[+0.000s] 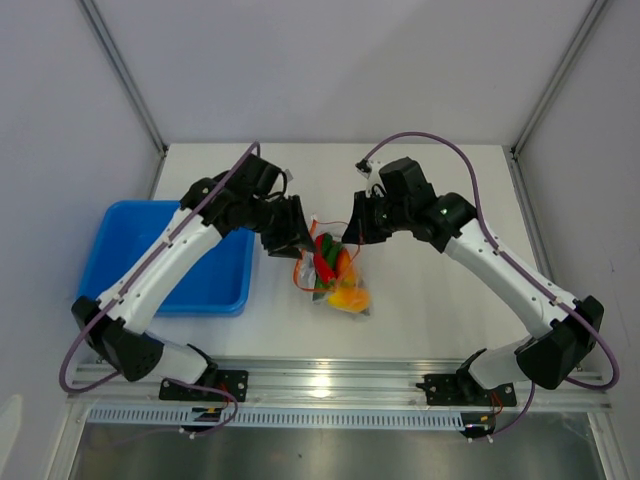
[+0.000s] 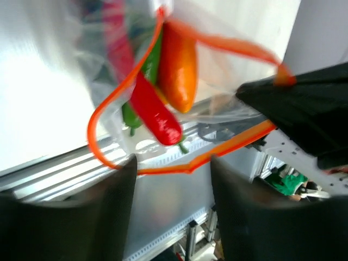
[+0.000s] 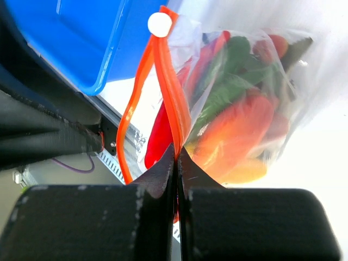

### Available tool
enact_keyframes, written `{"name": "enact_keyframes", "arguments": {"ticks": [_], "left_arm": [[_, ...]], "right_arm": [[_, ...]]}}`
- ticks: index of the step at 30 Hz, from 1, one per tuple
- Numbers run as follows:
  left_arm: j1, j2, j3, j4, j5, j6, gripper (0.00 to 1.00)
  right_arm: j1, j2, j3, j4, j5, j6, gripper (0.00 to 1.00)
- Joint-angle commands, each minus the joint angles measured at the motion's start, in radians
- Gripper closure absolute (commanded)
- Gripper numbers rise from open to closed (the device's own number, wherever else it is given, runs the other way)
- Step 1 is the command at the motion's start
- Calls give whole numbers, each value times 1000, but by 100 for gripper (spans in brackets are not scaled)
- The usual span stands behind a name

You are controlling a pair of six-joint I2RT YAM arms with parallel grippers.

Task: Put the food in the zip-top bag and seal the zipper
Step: Place the fake vegetable in the zipper food storage bag.

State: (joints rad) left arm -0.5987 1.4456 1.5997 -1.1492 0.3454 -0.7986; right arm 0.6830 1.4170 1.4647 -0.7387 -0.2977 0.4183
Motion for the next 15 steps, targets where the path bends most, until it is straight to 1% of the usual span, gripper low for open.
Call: {"name": "enact_keyframes", "arguments": {"ticks": [1,2,4,5,7,8,11,13,14,15], "left_arm": [[7,-109,-95,48,-48,122,60],[7,-134,-165,68,-54,146,65],[7,-183,-204,92,-59,168,72],[8,-189,-257,95,-57,177,72],[10,-194,-279,94,-48,180,73],[10,-194,-318,106,-42,183,74],[10,-182,-349,134,-16,190,74],[10,-156,-353,160,29,197,67],[10,-148,-354,173,46,197,61],[10,-142,-362,186,76,197,52]], "right_arm": [[-7,-49,63,36,-12,7,100],[-7,-49,62,35,-11,8,100],[-11,-49,63,32,-12,7,100],[-11,-49,66,32,-12,5,100],[-13,-49,71,30,-12,1,100],[-14,-47,74,27,-12,-3,100],[-16,-49,78,19,-11,-6,100],[-19,-49,79,18,-11,-6,100],[-19,-50,79,18,-11,-6,100],[-19,-50,79,16,-11,-6,100]]}}
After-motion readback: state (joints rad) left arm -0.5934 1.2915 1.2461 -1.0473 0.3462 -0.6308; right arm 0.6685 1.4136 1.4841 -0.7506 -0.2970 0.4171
